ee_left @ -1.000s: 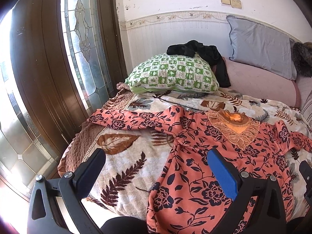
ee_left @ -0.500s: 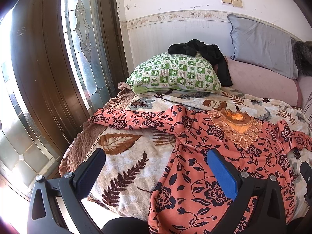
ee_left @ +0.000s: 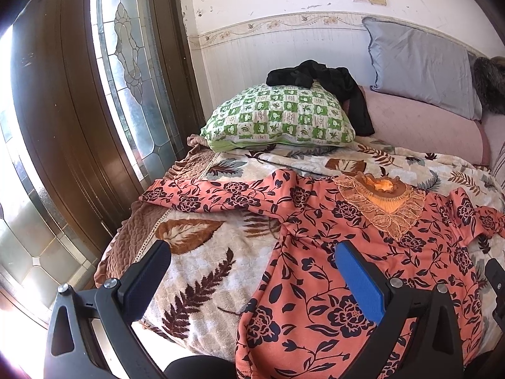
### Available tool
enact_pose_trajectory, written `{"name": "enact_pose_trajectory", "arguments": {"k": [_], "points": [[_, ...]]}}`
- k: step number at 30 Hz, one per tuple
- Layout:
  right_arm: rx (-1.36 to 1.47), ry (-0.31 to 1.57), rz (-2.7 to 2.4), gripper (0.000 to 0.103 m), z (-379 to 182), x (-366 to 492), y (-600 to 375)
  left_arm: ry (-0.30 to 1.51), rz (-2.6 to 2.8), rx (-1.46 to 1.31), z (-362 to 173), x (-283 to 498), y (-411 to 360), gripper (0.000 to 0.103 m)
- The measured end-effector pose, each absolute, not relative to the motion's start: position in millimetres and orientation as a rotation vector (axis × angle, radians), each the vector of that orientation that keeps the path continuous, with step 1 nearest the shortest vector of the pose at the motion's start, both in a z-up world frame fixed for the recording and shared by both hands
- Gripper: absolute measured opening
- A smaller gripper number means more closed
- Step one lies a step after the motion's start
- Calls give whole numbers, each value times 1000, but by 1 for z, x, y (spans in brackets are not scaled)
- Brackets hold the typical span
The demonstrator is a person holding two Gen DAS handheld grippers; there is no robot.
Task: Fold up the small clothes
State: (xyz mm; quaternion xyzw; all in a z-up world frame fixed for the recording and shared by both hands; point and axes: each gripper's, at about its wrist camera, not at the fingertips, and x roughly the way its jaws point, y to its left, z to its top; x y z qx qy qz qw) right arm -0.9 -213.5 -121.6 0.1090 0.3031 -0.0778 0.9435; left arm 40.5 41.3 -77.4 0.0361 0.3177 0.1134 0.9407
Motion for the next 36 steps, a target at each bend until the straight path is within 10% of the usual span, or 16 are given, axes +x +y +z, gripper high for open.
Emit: {"name": "enact_pose_trajectory", "arguments": {"k": [22, 36], "points": [[283, 597, -213, 103, -156, 77, -295, 684, 184, 165, -120, 134, -37, 103], [1356, 406, -346, 78, -286, 68, -623, 904, 67, 169, -241, 239, -81, 103]]}}
